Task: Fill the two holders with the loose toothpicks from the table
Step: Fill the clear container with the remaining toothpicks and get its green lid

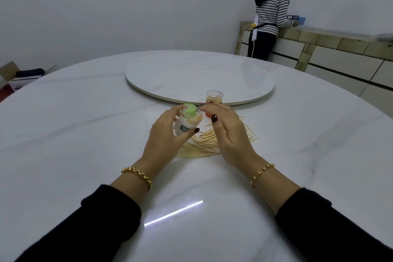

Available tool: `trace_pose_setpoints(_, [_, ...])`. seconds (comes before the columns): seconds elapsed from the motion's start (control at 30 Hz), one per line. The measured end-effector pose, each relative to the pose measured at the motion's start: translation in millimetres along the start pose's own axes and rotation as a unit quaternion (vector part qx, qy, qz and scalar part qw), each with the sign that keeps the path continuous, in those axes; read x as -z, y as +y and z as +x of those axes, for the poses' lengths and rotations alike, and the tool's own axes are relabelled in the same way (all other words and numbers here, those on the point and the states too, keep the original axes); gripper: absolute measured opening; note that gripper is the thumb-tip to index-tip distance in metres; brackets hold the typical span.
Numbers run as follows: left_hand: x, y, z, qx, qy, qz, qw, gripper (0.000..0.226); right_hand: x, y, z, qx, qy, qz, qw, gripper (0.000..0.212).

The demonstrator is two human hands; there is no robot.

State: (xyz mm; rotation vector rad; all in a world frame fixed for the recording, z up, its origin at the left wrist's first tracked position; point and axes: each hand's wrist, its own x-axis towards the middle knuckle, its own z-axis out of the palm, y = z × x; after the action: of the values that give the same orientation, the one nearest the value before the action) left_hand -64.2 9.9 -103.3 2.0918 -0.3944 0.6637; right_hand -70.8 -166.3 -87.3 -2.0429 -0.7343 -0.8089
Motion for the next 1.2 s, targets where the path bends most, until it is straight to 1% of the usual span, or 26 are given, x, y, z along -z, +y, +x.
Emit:
trace_pose_setpoints(0.13, [1,4,0,-0.003,0.006,-0.004,1.0,0.056,-5,6,-5,-0.013,-0.048,-0.049,0.998,0.049])
trace_pose_setpoints(0.27, [0,4,-1,-0.008,0.004,0.002,1.0,0.055,-2,5,-5,-0.034,-0.044,-0.049,0.997,0.047])
trace_pose_setpoints(0.37, [0,4,-1,-0.01,0.005,0.008,1.0,0.056,1,-1,-6,-0.013,-0.048,-0.069,0.996,0.047])
trace_pose_setpoints(0.43, [0,2,0,-0.014,0.003,0.015,1.0,0.056,1,-4,-6,0.011,-0.038,-0.075,0.996,0.044])
trace_pose_setpoints(0.57, [-1,3,-2,-0.023,-0.017,0.013,0.999,0.056,2,-6,-4,0.04,0.017,-0.069,0.997,0.042])
trace_pose_setpoints(0.67, [-2,7,-3,-0.035,-0.032,0.013,0.999,0.058,0,-3,-3,0.04,0.031,-0.092,0.994,0.042])
trace_pose_setpoints(0.87, [-2,11,-4,-0.059,-0.042,0.002,0.997,0.057,-3,1,-4,-0.015,-0.026,-0.106,0.994,0.047])
trace_pose_setpoints(0.93, [-2,12,-4,-0.066,-0.046,-0.001,0.997,0.055,-8,1,-5,-0.03,-0.047,-0.087,0.995,0.047])
trace_pose_setpoints(1.03, [-3,15,-5,-0.081,-0.055,-0.001,0.995,0.054,-12,-1,-6,-0.065,-0.055,0.005,0.996,0.038])
trace_pose_setpoints(1.13, [-2,15,-5,-0.079,-0.058,0.003,0.995,0.053,-7,-6,-4,-0.094,-0.023,0.093,0.991,0.031])
trace_pose_setpoints(1.2, [-1,13,-5,-0.071,-0.057,0.007,0.996,0.056,-3,-8,-2,-0.117,0.001,0.122,0.986,0.032])
